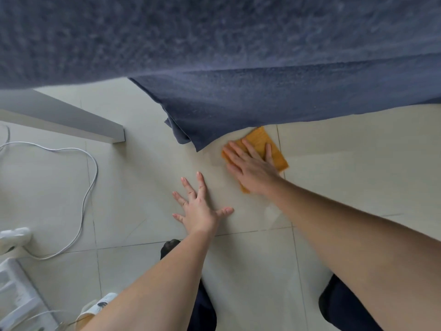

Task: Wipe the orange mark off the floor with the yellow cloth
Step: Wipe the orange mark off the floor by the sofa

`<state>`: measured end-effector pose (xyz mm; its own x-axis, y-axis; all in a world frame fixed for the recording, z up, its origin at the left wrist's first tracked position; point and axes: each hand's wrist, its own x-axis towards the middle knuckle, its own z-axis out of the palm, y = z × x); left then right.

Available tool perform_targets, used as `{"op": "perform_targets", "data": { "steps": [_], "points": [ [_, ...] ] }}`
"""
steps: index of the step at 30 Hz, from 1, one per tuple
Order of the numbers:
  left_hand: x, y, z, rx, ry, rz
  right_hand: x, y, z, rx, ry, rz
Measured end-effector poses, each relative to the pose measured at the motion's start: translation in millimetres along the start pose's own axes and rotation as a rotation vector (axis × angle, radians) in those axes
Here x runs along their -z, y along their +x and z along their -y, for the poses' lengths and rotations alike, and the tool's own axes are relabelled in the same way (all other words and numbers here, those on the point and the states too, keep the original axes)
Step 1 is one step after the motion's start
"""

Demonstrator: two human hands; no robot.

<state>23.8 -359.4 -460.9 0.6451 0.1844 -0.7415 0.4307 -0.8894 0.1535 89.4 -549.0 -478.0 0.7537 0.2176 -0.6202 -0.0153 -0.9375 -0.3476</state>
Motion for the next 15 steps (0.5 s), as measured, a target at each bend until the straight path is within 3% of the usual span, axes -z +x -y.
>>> {"op": "perform_targets", "data": {
  "steps": [5, 9, 15],
  "points": [
    [0, 0, -1, -0.001, -0.004, 0.013, 47, 25, -76, -0.270, 0.066, -0.119],
    [-1, 2, -1, 0.004, 0.003, 0.015, 40, -37, -151, -0.408, 0.163, -0.114],
    [-1, 1, -1, 0.005, -0.003, 0.015, -61, -130, -95, -0.448, 0.267, -0.099]
  ]
}}
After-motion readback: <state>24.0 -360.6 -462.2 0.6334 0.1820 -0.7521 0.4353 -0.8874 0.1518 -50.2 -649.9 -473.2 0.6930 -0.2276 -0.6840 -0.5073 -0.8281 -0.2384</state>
